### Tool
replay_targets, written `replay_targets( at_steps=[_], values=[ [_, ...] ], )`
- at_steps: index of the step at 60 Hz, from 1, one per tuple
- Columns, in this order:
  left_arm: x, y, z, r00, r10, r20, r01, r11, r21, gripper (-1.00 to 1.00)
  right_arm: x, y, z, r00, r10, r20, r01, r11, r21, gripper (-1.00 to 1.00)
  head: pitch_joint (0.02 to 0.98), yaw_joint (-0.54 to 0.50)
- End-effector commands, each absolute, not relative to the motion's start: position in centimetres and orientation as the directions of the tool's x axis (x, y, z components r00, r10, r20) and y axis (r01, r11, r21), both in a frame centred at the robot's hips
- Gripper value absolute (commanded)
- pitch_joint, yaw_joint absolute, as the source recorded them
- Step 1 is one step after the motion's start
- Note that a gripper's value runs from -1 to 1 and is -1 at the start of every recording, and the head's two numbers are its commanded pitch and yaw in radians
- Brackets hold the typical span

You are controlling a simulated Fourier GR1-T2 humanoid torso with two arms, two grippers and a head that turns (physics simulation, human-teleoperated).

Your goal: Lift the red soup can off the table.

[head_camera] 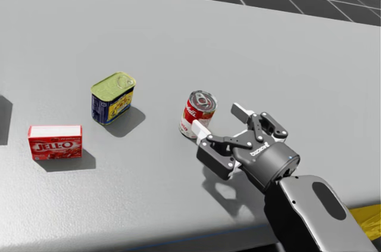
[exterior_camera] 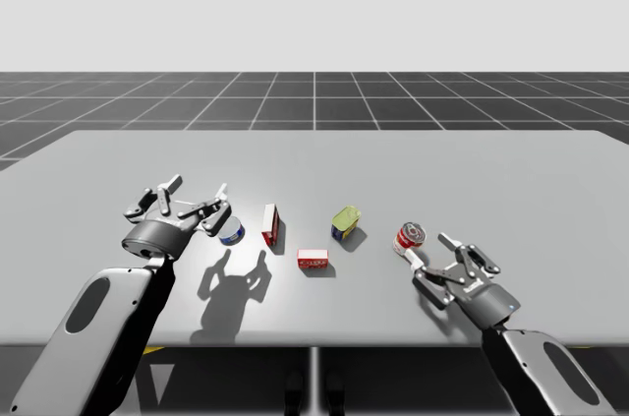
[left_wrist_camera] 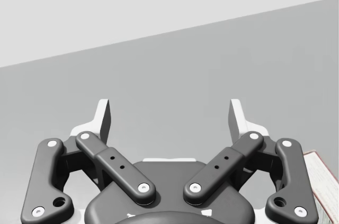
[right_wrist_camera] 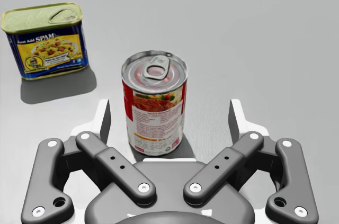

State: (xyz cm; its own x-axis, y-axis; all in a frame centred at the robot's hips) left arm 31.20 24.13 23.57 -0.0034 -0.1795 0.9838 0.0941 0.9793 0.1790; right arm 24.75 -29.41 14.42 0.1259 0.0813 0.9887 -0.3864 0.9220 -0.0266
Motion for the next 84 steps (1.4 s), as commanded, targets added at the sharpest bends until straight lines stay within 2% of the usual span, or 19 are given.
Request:
replay_targets(
  at_steps=[1,9,30,35,38,39,40,41,42,43,59,71,84],
  values=[
    [31.2,24.1,23.6,-0.004,-0.183,0.983,0.093,0.979,0.183,-1.00,25.9,-28.9,13.1,0.145,0.102,0.9842,-0.384,0.923,-0.039,-1.00,0.828,-0.36],
    [31.2,24.1,23.5,-0.005,-0.184,0.983,0.093,0.979,0.183,-1.00,26.9,-28.1,12.7,0.166,0.107,0.9802,-0.377,0.926,-0.037,-1.00,0.827,-0.36],
    [31.2,24.1,23.5,-0.005,-0.185,0.983,0.092,0.979,0.184,-1.00,28.8,-26.7,12.9,0.170,0.126,0.9774,-0.395,0.918,-0.049,-1.00,0.821,-0.36],
    [31.2,24.1,23.5,-0.004,-0.185,0.983,0.093,0.978,0.185,-1.00,29.1,-26.5,12.8,0.192,0.133,0.9724,-0.390,0.920,-0.048,-1.00,0.819,-0.36],
    [31.2,24.1,23.5,-0.004,-0.185,0.983,0.093,0.978,0.185,-1.00,29.1,-26.5,12.8,0.214,0.127,0.9686,-0.401,0.915,-0.031,-1.00,0.816,-0.36],
    [31.2,24.1,23.5,-0.005,-0.186,0.983,0.093,0.978,0.185,-1.00,29.1,-26.5,12.8,0.217,0.137,0.9665,-0.405,0.914,-0.038,-0.94,0.816,-0.36],
    [31.2,24.1,23.5,-0.005,-0.186,0.983,0.093,0.978,0.186,-1.00,29.1,-26.5,12.7,0.214,0.145,0.9660,-0.396,0.917,-0.050,-0.44,0.815,-0.37],
    [31.2,24.1,23.5,-0.005,-0.186,0.983,0.093,0.978,0.186,-1.00,29.0,-26.5,12.7,0.199,0.141,0.9699,-0.380,0.923,-0.056,-0.12,0.814,-0.37],
    [31.2,24.1,23.5,-0.004,-0.186,0.983,0.094,0.978,0.185,-1.00,29.0,-26.5,12.5,0.193,0.143,0.9706,-0.384,0.921,-0.060,0.92,0.812,-0.37],
    [31.2,24.1,23.5,-0.004,-0.186,0.983,0.094,0.978,0.185,-1.00,29.0,-26.5,12.5,0.208,0.136,0.9685,-0.387,0.921,-0.046,0.99,0.810,-0.37],
    [31.2,24.1,23.4,-0.002,-0.188,0.982,0.096,0.978,0.187,-1.00,28.8,-26.7,12.5,0.214,0.140,0.9667,-0.385,0.922,-0.048,1.00,0.732,-0.38],
    [31.2,24.0,23.3,-0.001,-0.190,0.982,0.097,0.977,0.189,-1.00,28.7,-26.9,12.6,0.210,0.140,0.9677,-0.379,0.924,-0.052,1.00,0.569,-0.41],
    [31.1,23.9,23.2,0.002,-0.193,0.981,0.098,0.977,0.192,-1.00,28.8,-27.0,12.5,0.212,0.139,0.9673,-0.372,0.927,-0.051,1.00,0.453,-0.41]
  ],
)
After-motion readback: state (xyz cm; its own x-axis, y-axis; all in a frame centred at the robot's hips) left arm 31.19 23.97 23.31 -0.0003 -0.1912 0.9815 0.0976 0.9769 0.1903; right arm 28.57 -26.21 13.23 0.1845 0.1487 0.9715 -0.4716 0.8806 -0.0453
